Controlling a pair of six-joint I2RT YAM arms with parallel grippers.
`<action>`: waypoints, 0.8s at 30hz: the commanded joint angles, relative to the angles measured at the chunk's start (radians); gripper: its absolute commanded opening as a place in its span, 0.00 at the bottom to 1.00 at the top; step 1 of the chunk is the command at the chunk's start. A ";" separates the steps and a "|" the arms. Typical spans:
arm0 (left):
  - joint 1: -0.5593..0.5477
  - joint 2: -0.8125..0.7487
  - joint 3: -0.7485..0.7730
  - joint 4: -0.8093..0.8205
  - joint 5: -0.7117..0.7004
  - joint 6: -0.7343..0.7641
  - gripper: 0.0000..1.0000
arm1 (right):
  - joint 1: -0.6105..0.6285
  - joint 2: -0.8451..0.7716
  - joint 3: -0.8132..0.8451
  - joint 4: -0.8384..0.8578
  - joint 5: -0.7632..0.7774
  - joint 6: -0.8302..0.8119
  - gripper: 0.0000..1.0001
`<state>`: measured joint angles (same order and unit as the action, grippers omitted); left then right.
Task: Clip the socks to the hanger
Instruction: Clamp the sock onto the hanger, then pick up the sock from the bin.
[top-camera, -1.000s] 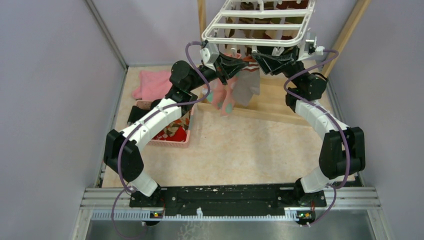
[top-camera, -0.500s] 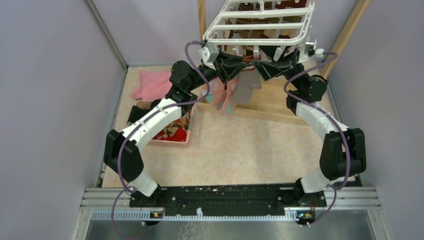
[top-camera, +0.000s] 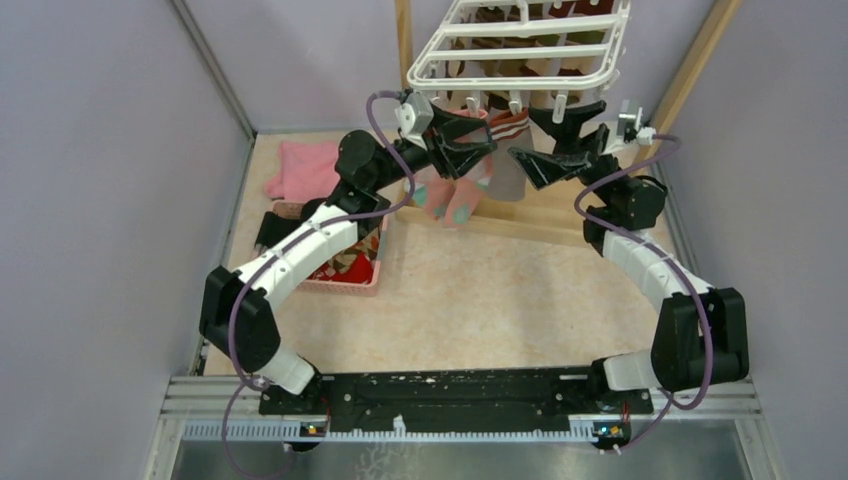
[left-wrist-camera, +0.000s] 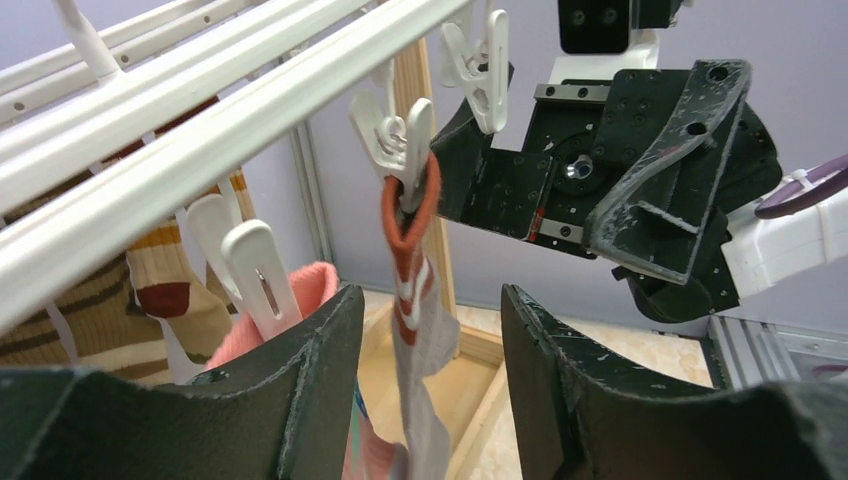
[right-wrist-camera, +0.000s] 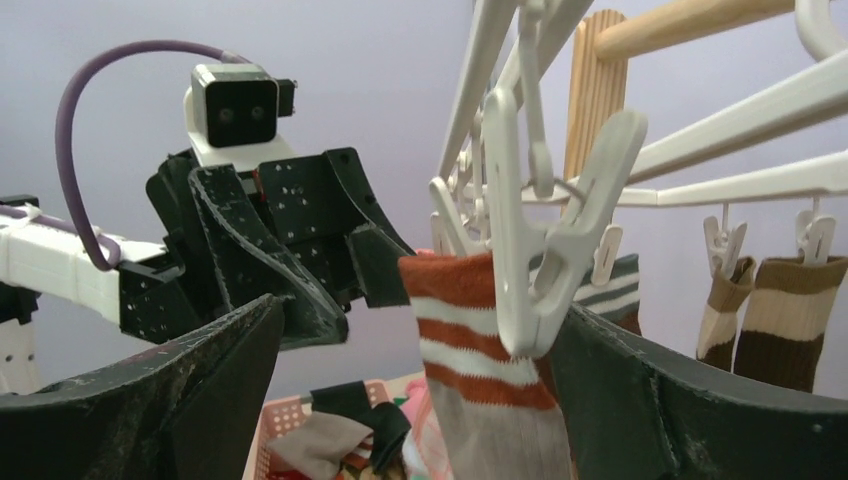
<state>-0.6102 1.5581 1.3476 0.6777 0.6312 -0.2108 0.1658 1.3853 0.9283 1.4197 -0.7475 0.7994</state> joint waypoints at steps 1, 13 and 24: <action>-0.003 -0.119 -0.060 0.034 0.006 0.011 0.60 | -0.018 -0.062 -0.061 0.003 -0.021 -0.041 0.99; -0.003 -0.290 -0.268 -0.048 0.001 0.062 0.74 | -0.046 -0.195 -0.241 -0.156 0.029 -0.155 0.99; 0.028 -0.650 -0.663 -0.232 -0.168 0.041 0.99 | -0.047 -0.512 -0.520 -0.501 0.105 -0.319 0.99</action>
<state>-0.6014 1.0126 0.7853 0.4973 0.5434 -0.1444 0.1257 0.9848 0.4801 1.0531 -0.6830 0.5587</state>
